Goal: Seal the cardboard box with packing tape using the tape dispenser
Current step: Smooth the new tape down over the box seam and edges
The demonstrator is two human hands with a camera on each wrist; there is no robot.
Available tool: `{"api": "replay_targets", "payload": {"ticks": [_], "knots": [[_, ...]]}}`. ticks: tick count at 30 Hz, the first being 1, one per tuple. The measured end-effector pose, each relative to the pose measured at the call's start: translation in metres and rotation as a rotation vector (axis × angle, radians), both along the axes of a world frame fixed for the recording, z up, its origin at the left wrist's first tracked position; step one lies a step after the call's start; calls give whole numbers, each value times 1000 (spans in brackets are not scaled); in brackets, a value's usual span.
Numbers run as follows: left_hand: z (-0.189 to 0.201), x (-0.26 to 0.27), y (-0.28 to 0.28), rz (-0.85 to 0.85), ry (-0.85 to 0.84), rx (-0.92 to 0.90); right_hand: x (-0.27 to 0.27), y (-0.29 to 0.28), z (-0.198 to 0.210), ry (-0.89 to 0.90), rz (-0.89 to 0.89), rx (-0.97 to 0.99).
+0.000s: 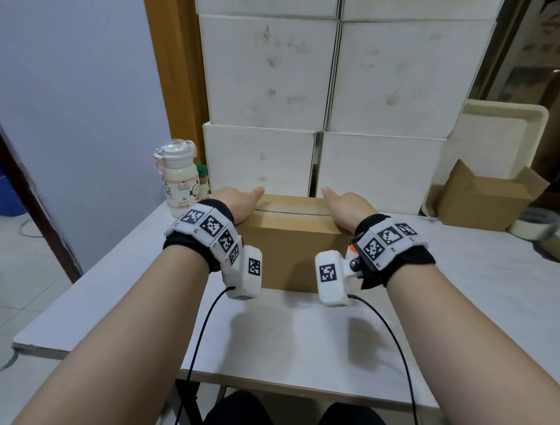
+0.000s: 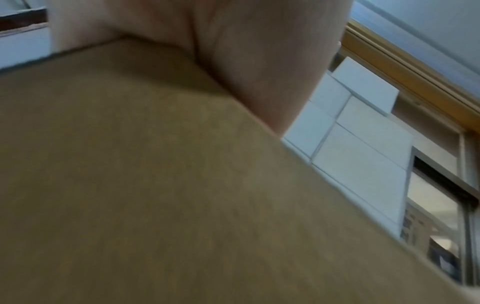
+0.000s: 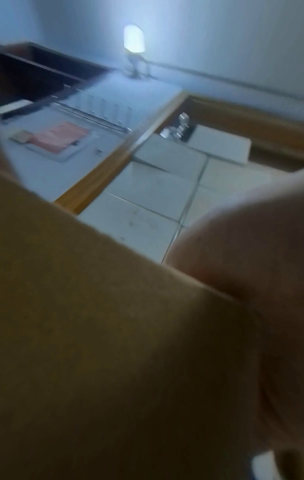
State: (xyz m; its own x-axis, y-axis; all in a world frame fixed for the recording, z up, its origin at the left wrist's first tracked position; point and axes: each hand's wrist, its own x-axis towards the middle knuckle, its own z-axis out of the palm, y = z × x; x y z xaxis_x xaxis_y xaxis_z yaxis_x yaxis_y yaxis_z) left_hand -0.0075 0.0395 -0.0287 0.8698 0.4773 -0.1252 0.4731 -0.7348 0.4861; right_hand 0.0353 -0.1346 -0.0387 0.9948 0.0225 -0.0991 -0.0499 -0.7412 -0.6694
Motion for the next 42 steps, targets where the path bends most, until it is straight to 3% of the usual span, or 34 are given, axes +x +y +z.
{"api": "replay_targets", "payload": {"ticks": [3,9,18,30,35,42], "knots": [[-4,10,-11,-56,43,-6,4,12,2,0,15,-66],[-17,23,-11,22,-21,-105,12,20,-10,-15,26,-244],[-14,19,-11,9,-29,-6,15,19,-9,-18,59,-284],[-22,15,4,39,-99,-108,16,11,-12,-43,95,-154],[-22,12,4,34,-80,-197,14,7,-12,-81,11,-55],[-19,11,4,34,-39,-179,6,1,-5,54,7,-27]]}}
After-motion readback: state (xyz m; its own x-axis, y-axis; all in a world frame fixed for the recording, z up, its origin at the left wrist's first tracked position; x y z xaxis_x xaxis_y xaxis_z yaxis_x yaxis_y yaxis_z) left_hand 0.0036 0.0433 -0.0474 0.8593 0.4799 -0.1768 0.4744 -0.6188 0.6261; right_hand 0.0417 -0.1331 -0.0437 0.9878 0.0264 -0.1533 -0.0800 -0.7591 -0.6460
